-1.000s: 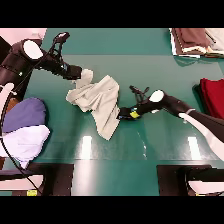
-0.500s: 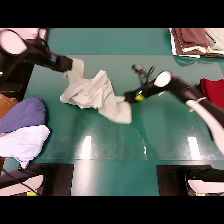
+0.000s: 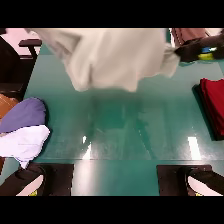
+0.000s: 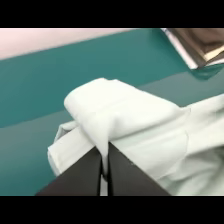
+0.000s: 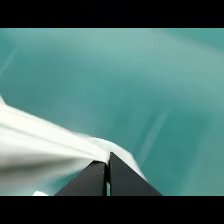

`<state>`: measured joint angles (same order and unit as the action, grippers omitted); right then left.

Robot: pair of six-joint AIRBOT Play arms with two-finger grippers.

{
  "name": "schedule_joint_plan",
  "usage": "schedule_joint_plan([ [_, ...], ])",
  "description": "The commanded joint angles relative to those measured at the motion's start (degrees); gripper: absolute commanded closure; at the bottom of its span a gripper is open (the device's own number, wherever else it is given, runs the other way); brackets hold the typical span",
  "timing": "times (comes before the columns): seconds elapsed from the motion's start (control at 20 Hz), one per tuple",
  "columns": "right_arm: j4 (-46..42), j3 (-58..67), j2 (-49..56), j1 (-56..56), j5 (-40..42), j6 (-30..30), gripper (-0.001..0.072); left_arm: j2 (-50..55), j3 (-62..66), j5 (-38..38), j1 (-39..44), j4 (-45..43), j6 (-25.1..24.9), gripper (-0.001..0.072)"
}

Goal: Fold the shirts.

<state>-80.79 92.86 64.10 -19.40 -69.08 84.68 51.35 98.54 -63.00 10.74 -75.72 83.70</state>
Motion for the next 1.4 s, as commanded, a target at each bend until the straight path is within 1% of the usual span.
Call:
schedule_joint_plan([
  [0.0, -3.2, -0.4, -4.9, 1.0, -1.0, -0.2, 0.0689, -3.2, -2.7, -3.8, 0.2, 0.0, 0.4, 0.0681],
  [0.15, -3.3, -6.5, -5.3, 1.0, -0.9, -0.2, 0.0689, -3.1, -12.6, -1.3, 0.2, 0.1, 0.3, 0.0681],
  [0.25, -3.3, -9.1, -5.3, 1.0, 0.3, -0.2, 0.0689, -3.1, -16.8, 0.6, 0.2, 0.0, 0.3, 0.0681],
  [0.5, -3.4, -7.9, -5.3, 1.0, 1.6, -0.2, 0.0689, -3.3, -16.4, 5.3, 0.2, -0.2, 0.3, 0.0681],
  [0.6, -3.4, -4.6, -5.3, 1.0, 1.1, -0.2, 0.0689, -3.3, -13.6, 5.2, 0.2, -0.2, 0.3, 0.0681],
  [0.7, -3.3, 0.9, -5.4, 1.0, 0.7, -0.2, 0.0689, -3.3, -7.9, 5.0, 0.2, -0.1, 0.3, 0.0681],
  [0.85, -3.3, 11.8, -5.9, 1.0, -2.6, -0.2, 0.0689, -3.3, 4.4, 4.6, 0.2, 3.0, 0.3, 0.0681],
  [1.05, -3.4, 21.2, -9.4, 1.0, -3.0, -1.4, 0.0689, -3.3, 20.1, 4.7, 0.2, 8.1, -0.2, 0.0682],
  [1.2, -3.5, 25.2, -11.6, 1.0, -2.8, -1.4, 0.0689, -3.6, 23.5, 6.3, 0.2, 11.6, -1.9, 0.0682],
  [1.35, -4.0, 24.0, -13.5, 1.0, -1.6, -1.1, 0.0690, -3.6, 23.4, 9.7, 0.2, 14.5, -4.6, 0.0682],
])
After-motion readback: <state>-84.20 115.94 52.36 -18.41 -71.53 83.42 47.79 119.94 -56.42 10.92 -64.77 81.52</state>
